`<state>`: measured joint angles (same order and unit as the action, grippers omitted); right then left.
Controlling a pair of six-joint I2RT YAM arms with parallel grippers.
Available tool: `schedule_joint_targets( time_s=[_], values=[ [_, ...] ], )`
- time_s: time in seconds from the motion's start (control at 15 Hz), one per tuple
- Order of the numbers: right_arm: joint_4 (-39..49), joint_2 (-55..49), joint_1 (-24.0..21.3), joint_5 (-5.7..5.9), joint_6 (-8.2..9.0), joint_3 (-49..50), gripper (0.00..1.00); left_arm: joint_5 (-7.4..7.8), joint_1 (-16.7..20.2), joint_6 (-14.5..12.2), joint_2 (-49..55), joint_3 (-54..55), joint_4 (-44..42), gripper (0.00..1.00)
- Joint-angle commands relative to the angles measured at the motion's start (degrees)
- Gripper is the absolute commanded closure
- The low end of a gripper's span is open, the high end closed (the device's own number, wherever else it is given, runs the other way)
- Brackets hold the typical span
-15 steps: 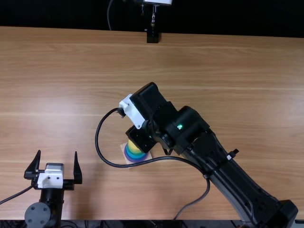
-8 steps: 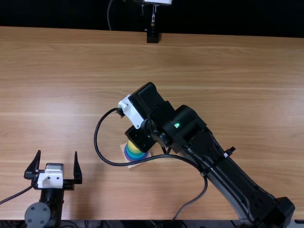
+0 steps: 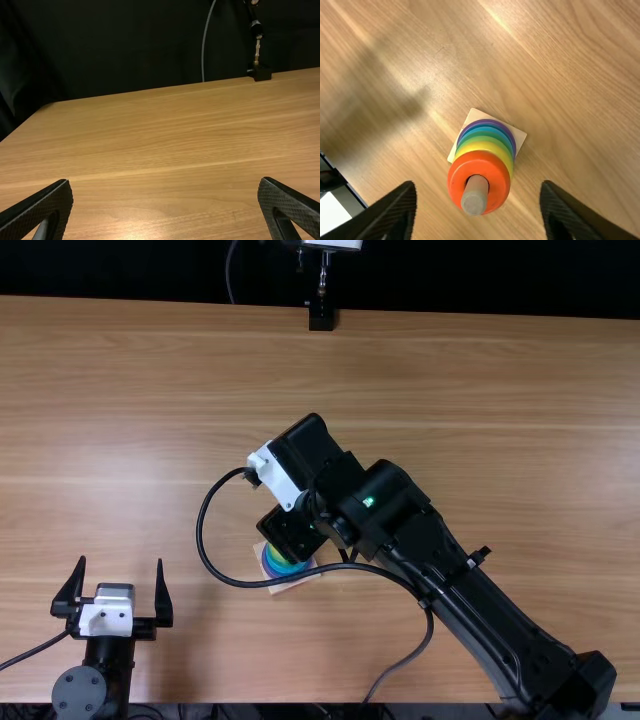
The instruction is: Build the Hanoi tower: stack the rings onto the peg from bottom to top in this color order: purple, dark blue, light blue, dark green, light green, yellow, orange.
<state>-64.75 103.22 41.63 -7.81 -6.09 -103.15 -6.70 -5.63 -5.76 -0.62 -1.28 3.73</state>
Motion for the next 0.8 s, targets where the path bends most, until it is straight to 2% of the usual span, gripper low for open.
schedule_joint_targets(
  time_s=[0.0, 0.33, 0.53, 0.67, 0.73],
  values=[
    [0.4, 0.8, 0.7, 0.54, 0.18, -1.6, 0.0, -0.16, -0.1, -0.3, 0.6, 1.3, 0.3, 0.0],
    [11.6, 0.6, -0.8, 0.43, 0.39, -1.7, 0.0, -0.16, -0.1, -0.3, 0.6, 1.3, 0.3, 0.0],
    [19.0, -1.1, -8.1, 0.64, 0.5, -0.8, 0.0, -0.16, -0.1, -0.3, 0.6, 1.3, 0.3, 0.0],
    [21.6, -9.7, -12.1, 0.75, 0.6, 1.8, 0.0, -0.16, -0.1, -0.3, 0.6, 1.3, 0.3, 0.0],
    [23.0, -14.0, -14.4, 0.64, 2.92, 3.9, 0.0, -0.16, -0.1, -0.3, 0.6, 1.3, 0.3, 0.0]
  ],
)
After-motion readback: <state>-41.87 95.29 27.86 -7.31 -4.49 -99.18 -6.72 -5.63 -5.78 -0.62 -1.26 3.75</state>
